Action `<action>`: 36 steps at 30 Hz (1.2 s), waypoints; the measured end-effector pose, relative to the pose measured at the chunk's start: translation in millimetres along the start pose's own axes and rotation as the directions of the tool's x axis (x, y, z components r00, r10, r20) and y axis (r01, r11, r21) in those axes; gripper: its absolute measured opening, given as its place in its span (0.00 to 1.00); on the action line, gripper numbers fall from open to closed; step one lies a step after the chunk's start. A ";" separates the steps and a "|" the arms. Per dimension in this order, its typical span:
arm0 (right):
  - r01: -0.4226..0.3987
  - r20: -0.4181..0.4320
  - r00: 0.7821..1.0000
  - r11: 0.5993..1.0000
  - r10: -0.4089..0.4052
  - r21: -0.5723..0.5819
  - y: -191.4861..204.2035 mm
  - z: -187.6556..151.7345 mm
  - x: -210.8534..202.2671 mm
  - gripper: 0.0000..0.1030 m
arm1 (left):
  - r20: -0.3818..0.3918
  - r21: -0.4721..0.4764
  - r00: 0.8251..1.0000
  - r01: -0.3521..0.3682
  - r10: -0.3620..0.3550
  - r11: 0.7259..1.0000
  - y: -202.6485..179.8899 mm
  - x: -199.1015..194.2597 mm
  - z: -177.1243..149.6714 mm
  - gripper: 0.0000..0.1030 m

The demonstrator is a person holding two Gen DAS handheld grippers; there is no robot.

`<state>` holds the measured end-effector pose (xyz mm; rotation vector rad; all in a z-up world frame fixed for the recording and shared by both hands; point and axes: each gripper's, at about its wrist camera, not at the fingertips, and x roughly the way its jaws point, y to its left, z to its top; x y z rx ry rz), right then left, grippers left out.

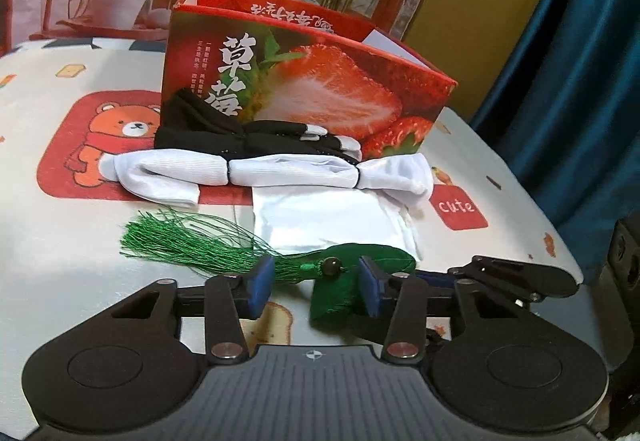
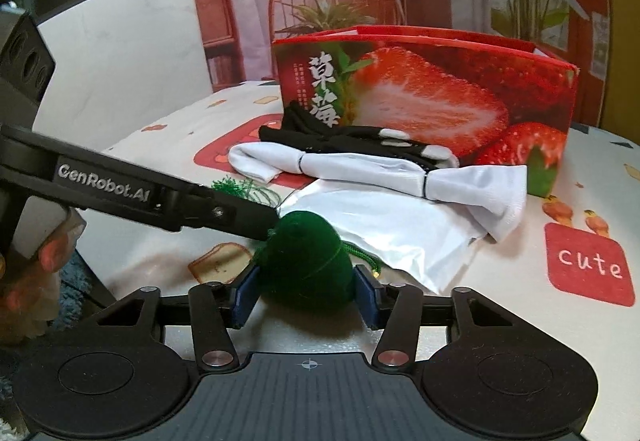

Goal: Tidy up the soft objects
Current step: 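Close both grippers on the green tasseled pouch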

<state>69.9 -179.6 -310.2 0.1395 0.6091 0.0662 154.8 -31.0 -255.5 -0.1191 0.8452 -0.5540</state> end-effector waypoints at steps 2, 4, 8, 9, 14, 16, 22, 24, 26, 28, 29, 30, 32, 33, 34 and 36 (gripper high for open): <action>0.001 0.004 1.000 1.000 -0.001 -0.005 0.2 -0.4 -0.6 0.43 | -0.002 -0.019 1.000 0.012 -0.012 1.000 2.0 0.5 -0.2 0.42; -0.004 0.006 1.000 1.000 0.004 0.004 -1.5 -0.7 -1.1 0.42 | -0.003 -0.028 1.000 0.022 -0.022 0.999 2.3 0.5 -0.6 0.40; -0.003 0.010 1.000 1.000 0.003 0.003 -0.7 -0.9 -2.4 0.41 | -0.005 -0.037 0.999 0.038 -0.038 0.999 1.8 0.4 -0.9 0.37; -0.002 0.012 1.000 1.000 0.002 0.004 -0.8 -0.5 -3.0 0.40 | -0.003 -0.041 0.999 0.041 -0.041 0.998 2.5 0.3 -0.6 0.37; 0.000 0.038 0.999 1.000 0.000 -0.001 -0.1 0.9 -7.4 0.40 | 0.012 -0.071 0.998 0.067 -0.066 0.995 5.0 -3.1 0.5 0.37; 0.001 0.037 0.999 1.000 -0.001 -0.004 -0.1 1.2 -7.3 0.40 | -0.001 -0.074 0.998 0.064 -0.064 0.995 5.6 -1.4 0.4 0.37; 0.018 0.019 1.000 0.999 -0.017 -0.034 1.5 -0.2 -3.2 0.40 | 0.038 -0.062 0.995 0.090 -0.088 0.994 2.9 -8.9 4.3 0.42; 0.020 0.018 1.000 0.999 -0.019 -0.044 3.0 -0.4 -2.3 0.40 | 0.048 -0.032 0.996 0.080 -0.078 0.996 -1.9 -11.8 6.0 0.46; 0.020 0.019 1.000 0.998 -0.019 -0.053 4.2 -0.4 -1.4 0.40 | 0.047 -0.024 0.995 0.093 -0.092 0.995 -4.3 -12.2 7.1 0.50; 0.019 0.021 1.000 0.998 -0.018 -0.063 5.5 -0.4 -0.3 0.40 | 0.030 -0.018 0.994 0.102 -0.101 0.995 -6.5 -8.7 6.6 0.51; 0.019 0.022 1.000 0.998 -0.017 -0.066 6.3 -0.6 0.2 0.40 | 0.018 -0.013 0.995 0.100 -0.100 0.995 -8.0 -6.2 6.1 0.52; 0.018 0.023 1.000 0.997 -0.016 -0.071 6.9 -0.7 0.8 0.40 | 0.010 -0.014 0.995 0.098 -0.098 0.995 -8.5 -4.1 5.8 0.54; 0.018 0.023 1.000 0.997 -0.017 -0.076 7.7 -0.7 1.4 0.40 | -0.003 -0.031 0.995 0.101 -0.101 0.994 -6.1 0.5 4.7 0.57; 0.017 0.023 1.000 0.997 -0.015 -0.075 7.5 -1.0 1.4 0.40 | -0.008 -0.041 0.994 0.105 -0.105 0.994 -4.4 3.1 3.8 0.57; 0.015 0.024 1.000 0.997 -0.014 -0.072 7.0 -1.1 1.2 0.40 | -0.008 -0.053 0.994 0.106 -0.107 0.993 -2.2 5.0 2.9 0.59; 0.013 0.022 1.000 0.998 -0.012 -0.066 6.2 -1.5 0.8 0.41 | -0.013 -0.070 0.993 0.118 -0.119 0.991 0.5 8.3 1.7 0.60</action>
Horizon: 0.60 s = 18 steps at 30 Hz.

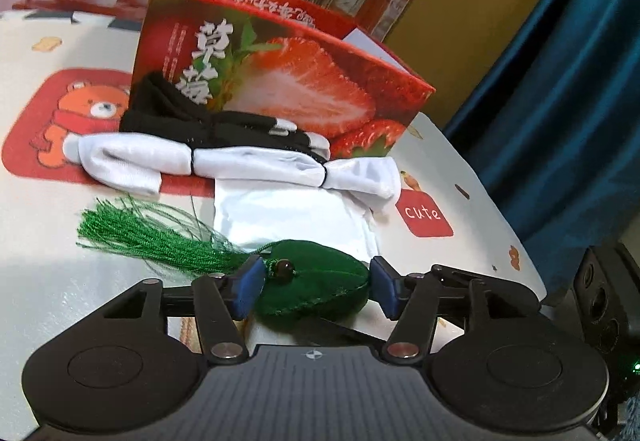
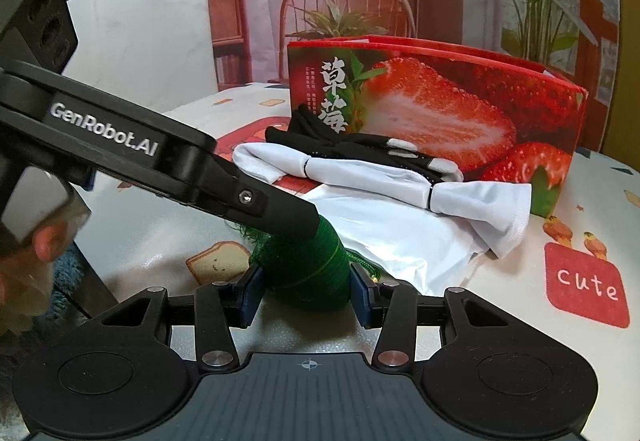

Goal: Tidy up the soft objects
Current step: 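Close both grippers on the green tasseled pouch, then lift the green pouch off the table with both grippers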

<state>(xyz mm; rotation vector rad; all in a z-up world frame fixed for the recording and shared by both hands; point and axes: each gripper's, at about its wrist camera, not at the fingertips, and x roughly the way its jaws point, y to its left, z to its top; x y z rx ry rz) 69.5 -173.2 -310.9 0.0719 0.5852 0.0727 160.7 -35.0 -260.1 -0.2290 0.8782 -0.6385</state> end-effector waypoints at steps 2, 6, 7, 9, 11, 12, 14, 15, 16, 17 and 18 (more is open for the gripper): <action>-0.002 -0.003 1.000 1.000 0.002 0.008 -0.8 -0.7 -0.3 0.43 | 0.006 0.003 1.000 0.002 -0.002 1.000 0.2 0.6 -0.1 0.59; 0.001 -0.015 1.000 1.000 -0.001 0.026 -3.8 -2.1 0.4 0.44 | 0.011 -0.037 1.000 0.020 -0.020 0.999 5.5 1.8 -0.8 0.59; 0.002 -0.017 1.000 0.999 -0.001 0.032 -4.3 -2.2 0.6 0.44 | 0.010 -0.047 1.000 0.025 -0.024 0.999 6.8 1.8 -1.1 0.59; -0.003 -0.019 1.000 0.999 0.004 0.041 -5.6 -2.3 0.8 0.43 | 0.010 -0.052 1.000 0.027 -0.027 0.998 6.8 1.5 -1.3 0.59; -0.007 -0.017 1.000 0.999 0.007 0.043 -5.5 -1.9 -0.1 0.40 | 0.012 -0.043 0.999 0.032 -0.032 0.999 4.9 -0.6 0.0 0.57; -0.005 -0.012 1.000 0.999 0.006 0.044 -5.6 -1.1 -1.2 0.39 | 0.017 -0.037 0.999 0.037 -0.037 0.999 3.9 -2.2 2.5 0.56; -0.009 0.002 1.000 0.999 0.008 0.042 -6.8 2.7 -4.6 0.38 | 0.026 -0.030 0.998 0.062 -0.061 0.998 2.7 -6.2 10.2 0.48; -0.014 0.029 0.999 0.999 0.013 0.037 -7.1 5.7 -9.2 0.37 | 0.039 -0.024 0.997 0.067 -0.066 0.997 1.0 -9.1 14.8 0.48; -0.018 0.064 0.998 0.999 0.016 0.028 -7.6 11.2 -14.4 0.36 | 0.058 -0.013 0.996 0.068 -0.067 0.998 -1.6 -12.5 20.6 0.48; -0.015 0.086 0.996 1.000 0.013 0.014 -7.7 17.8 -18.0 0.36 | 0.081 -0.002 0.994 0.069 -0.069 0.998 -4.2 -16.3 27.5 0.48; -0.011 0.110 0.994 1.000 0.012 -0.011 -7.3 27.4 -22.0 0.36 | 0.100 0.002 0.992 0.072 -0.072 0.997 -5.8 -19.4 32.9 0.48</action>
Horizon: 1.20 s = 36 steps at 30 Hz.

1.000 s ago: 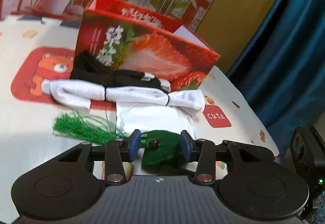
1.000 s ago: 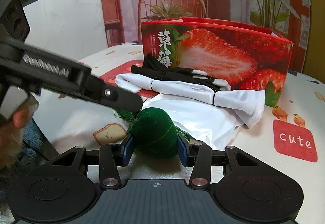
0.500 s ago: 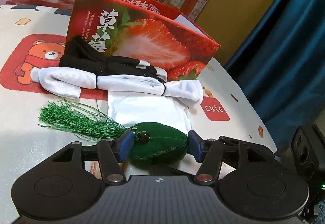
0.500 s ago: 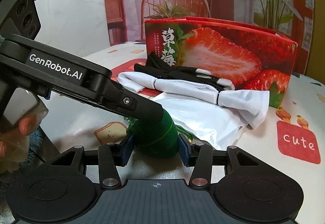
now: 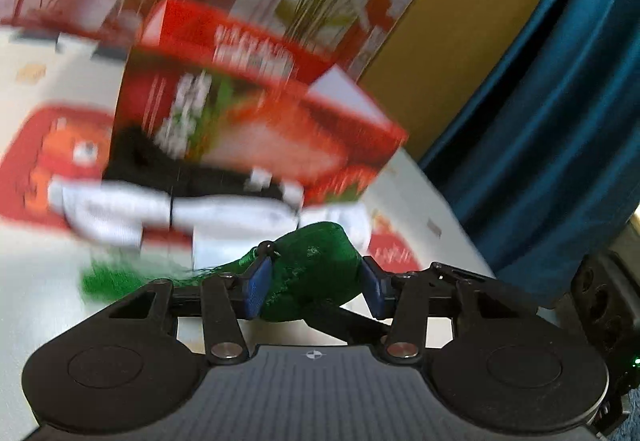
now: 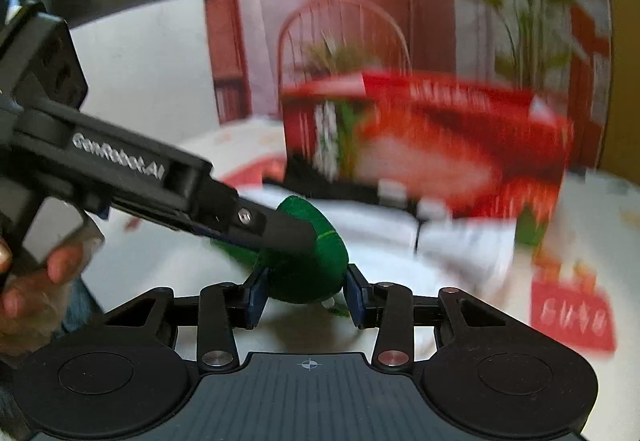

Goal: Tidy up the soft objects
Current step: 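Lift the green pouch off the table with both grippers, then carry the green pouch over the red box and open both grippers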

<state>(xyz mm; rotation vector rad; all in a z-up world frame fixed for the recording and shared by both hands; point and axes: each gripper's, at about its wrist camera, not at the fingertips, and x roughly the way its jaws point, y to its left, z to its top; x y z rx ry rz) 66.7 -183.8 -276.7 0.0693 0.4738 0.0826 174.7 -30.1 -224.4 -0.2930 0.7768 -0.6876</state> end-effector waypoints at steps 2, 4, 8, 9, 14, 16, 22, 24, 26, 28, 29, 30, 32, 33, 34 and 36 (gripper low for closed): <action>0.009 0.038 0.999 0.999 -0.007 -0.040 0.7 17.5 -4.1 0.36 | 0.041 -0.001 0.999 0.011 -0.011 1.000 -3.4 -7.1 16.5 0.48; 0.011 0.079 0.997 0.998 -0.005 -0.070 -1.7 37.1 -8.1 0.36 | 0.078 0.003 0.997 0.020 -0.020 1.000 -6.9 -13.7 34.2 0.48; 0.014 0.141 0.990 0.991 0.004 -0.131 -7.1 76.0 -11.3 0.35 | 0.139 0.043 0.990 0.019 -0.024 0.999 -17.0 -22.4 69.5 0.49; 0.020 0.157 0.988 0.988 0.005 -0.152 -8.6 87.8 -11.3 0.35 | 0.155 0.053 0.988 0.017 -0.025 0.998 -21.8 -23.4 79.3 0.49; 0.034 0.237 0.971 0.979 0.015 -0.203 -19.1 143.7 -10.9 0.36 | 0.240 0.123 0.970 0.001 -0.031 0.992 -42.7 -32.9 126.5 0.49; 0.038 0.264 0.964 0.977 0.018 -0.208 -23.9 164.2 -10.4 0.36 | 0.262 0.144 0.965 -0.010 -0.029 0.990 -49.2 -33.3 143.2 0.49; 0.071 0.330 0.944 0.969 0.012 -0.236 -47.4 215.7 6.8 0.36 | 0.303 0.198 0.953 -0.039 -0.023 0.979 -61.6 -21.1 188.0 0.49; 0.082 0.334 0.943 0.968 0.001 -0.236 -57.3 225.7 15.0 0.36 | 0.296 0.202 0.955 -0.038 -0.024 0.979 -61.9 -13.3 198.2 0.49; 0.099 0.332 0.943 0.967 -0.015 -0.236 -66.3 231.4 22.0 0.36 | 0.275 0.207 0.961 -0.032 -0.027 0.978 -61.9 2.5 206.3 0.49; 0.106 0.322 0.946 0.968 -0.029 -0.227 -79.0 231.4 29.2 0.36 | 0.247 0.205 0.969 -0.020 -0.032 0.978 -57.0 17.5 210.5 0.49; 0.108 0.316 0.948 0.969 -0.033 -0.223 -84.6 228.9 32.5 0.36 | 0.232 0.204 0.972 -0.013 -0.035 0.979 -54.1 23.2 210.5 0.49; 0.111 0.309 0.950 0.969 -0.039 -0.219 -91.9 225.4 36.6 0.36 | 0.218 0.201 0.975 -0.006 -0.038 0.980 -52.5 31.8 211.9 0.49; 0.118 0.296 0.954 0.971 -0.052 -0.209 -105.4 219.7 44.2 0.36 | 0.187 0.188 0.982 0.000 -0.035 0.982 -49.1 49.1 213.9 0.49; 0.117 0.288 0.956 0.973 -0.056 -0.199 -111.7 216.6 47.8 0.36 | 0.174 0.183 0.984 0.001 -0.033 0.983 -47.9 57.1 215.4 0.49; 0.116 0.275 0.959 0.976 -0.061 -0.187 -119.6 214.2 52.8 0.36 | 0.163 0.181 0.986 0.000 -0.031 0.983 -47.5 66.0 216.1 0.49; 0.124 0.256 0.964 0.976 -0.075 -0.181 -132.1 208.2 61.5 0.36 | 0.154 0.173 0.988 -0.002 -0.025 0.985 -45.4 82.2 215.1 0.49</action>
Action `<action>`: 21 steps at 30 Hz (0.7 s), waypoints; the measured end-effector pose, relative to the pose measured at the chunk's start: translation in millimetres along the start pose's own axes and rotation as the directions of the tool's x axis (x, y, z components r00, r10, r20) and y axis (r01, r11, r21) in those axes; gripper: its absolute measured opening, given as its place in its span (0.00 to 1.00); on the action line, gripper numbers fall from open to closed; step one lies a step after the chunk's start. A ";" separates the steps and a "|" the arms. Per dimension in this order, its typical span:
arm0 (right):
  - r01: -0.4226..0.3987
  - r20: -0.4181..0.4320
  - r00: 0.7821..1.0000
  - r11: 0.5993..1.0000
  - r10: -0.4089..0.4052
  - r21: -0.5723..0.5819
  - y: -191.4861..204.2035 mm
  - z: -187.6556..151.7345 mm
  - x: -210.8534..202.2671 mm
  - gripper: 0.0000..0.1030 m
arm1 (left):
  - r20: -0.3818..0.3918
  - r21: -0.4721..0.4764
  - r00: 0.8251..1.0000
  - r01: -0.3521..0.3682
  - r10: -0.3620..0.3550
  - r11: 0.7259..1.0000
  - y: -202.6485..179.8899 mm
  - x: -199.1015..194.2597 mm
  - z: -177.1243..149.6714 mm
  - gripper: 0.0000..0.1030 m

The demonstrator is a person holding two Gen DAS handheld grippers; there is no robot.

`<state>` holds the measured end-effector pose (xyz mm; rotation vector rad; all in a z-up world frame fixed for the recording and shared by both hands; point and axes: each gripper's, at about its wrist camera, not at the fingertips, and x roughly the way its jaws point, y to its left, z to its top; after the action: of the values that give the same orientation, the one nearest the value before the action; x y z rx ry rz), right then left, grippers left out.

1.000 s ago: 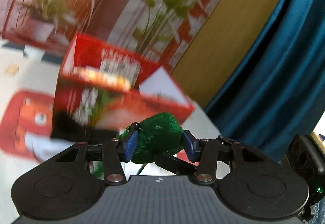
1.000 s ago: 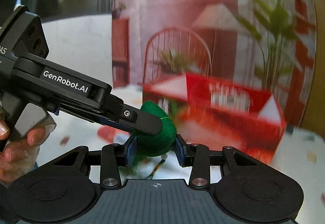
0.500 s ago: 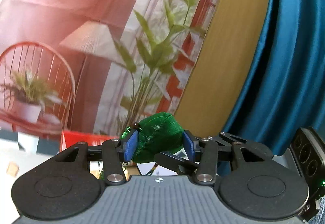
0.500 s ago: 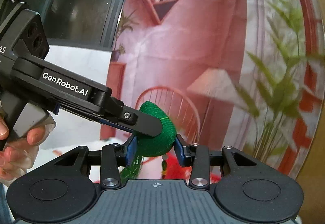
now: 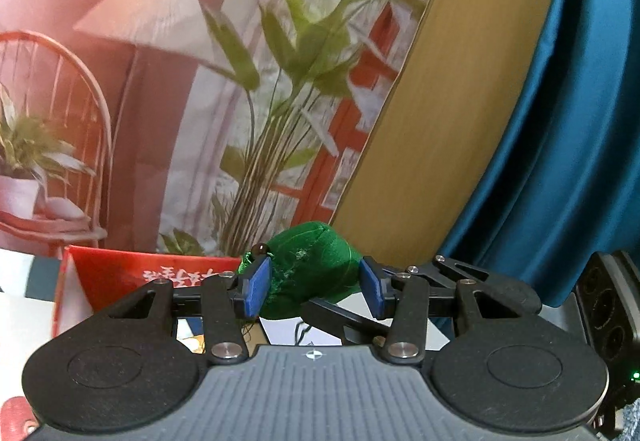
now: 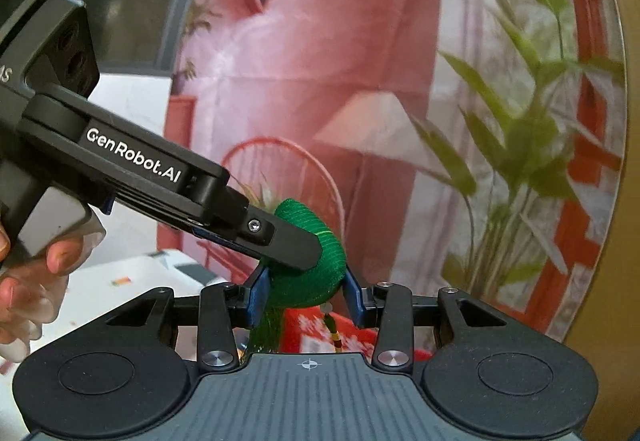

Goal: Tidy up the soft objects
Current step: 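Carry the green pouch over the red box and open both grippers, then move both grippers down to the white gloves beside the box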

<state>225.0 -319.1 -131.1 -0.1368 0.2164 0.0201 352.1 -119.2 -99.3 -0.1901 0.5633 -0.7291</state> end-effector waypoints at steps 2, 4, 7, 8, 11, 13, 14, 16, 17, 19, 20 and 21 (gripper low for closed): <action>0.009 -0.016 1.000 1.000 -0.009 0.010 -9.6 -10.7 6.5 0.36 | -0.017 -0.018 1.000 -0.006 0.005 1.000 2.8 15.7 -3.4 0.49; 0.013 -0.037 0.999 0.999 -0.011 0.032 -18.7 -22.9 12.8 0.36 | -0.044 -0.036 0.999 -0.010 0.008 0.999 6.1 30.9 -8.6 0.49; 0.012 -0.076 0.997 0.999 -0.008 0.052 -29.9 -41.8 21.7 0.36 | -0.090 -0.047 0.996 -0.020 0.015 0.999 9.8 49.7 -11.8 0.49; 0.008 -0.094 0.996 0.997 -0.001 0.075 -34.9 -47.1 25.1 0.36 | -0.097 -0.048 0.995 -0.022 0.017 0.999 11.1 54.6 -12.2 0.49; 0.014 -0.129 0.992 0.992 0.002 0.125 -45.7 -55.1 31.7 0.36 | -0.105 -0.051 0.994 -0.024 0.019 0.998 12.8 66.6 -12.8 0.49; 0.035 -0.147 0.989 0.990 -0.015 0.136 -49.8 -57.6 36.2 0.36 | -0.112 -0.045 0.994 -0.024 0.019 0.999 12.7 72.7 -13.2 0.49; 0.046 -0.155 0.988 0.989 -0.024 0.138 -51.0 -58.0 38.2 0.36 | -0.112 -0.033 0.993 -0.033 0.029 0.999 11.5 74.7 -13.2 0.49; 0.081 -0.187 0.981 0.985 -0.052 0.150 -53.2 -61.3 43.4 0.38 | -0.102 0.000 0.992 -0.074 0.074 0.997 9.2 74.8 -12.9 0.51; 0.098 -0.199 0.978 0.983 -0.066 0.157 -55.1 -61.7 46.0 0.38 | -0.098 0.011 0.991 -0.091 0.091 0.996 9.3 73.8 -12.5 0.51; 0.141 -0.210 0.972 0.975 -0.104 0.170 -57.1 -65.3 46.8 0.38 | -0.088 0.035 0.989 -0.112 0.115 0.993 9.8 69.6 -10.8 0.52; 0.152 -0.215 0.970 0.972 -0.113 0.179 -58.5 -66.1 46.6 0.39 | -0.083 0.046 0.989 -0.122 0.126 0.991 9.7 65.8 -9.7 0.52; 0.166 -0.224 0.967 0.967 -0.121 0.192 -59.7 -67.6 45.3 0.39 | -0.076 0.057 0.988 -0.133 0.137 0.990 10.2 60.8 -9.7 0.52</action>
<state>256.9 -387.3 -198.3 0.0566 0.4188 -0.1634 389.5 -152.5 -136.5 -0.0743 0.6262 -0.6208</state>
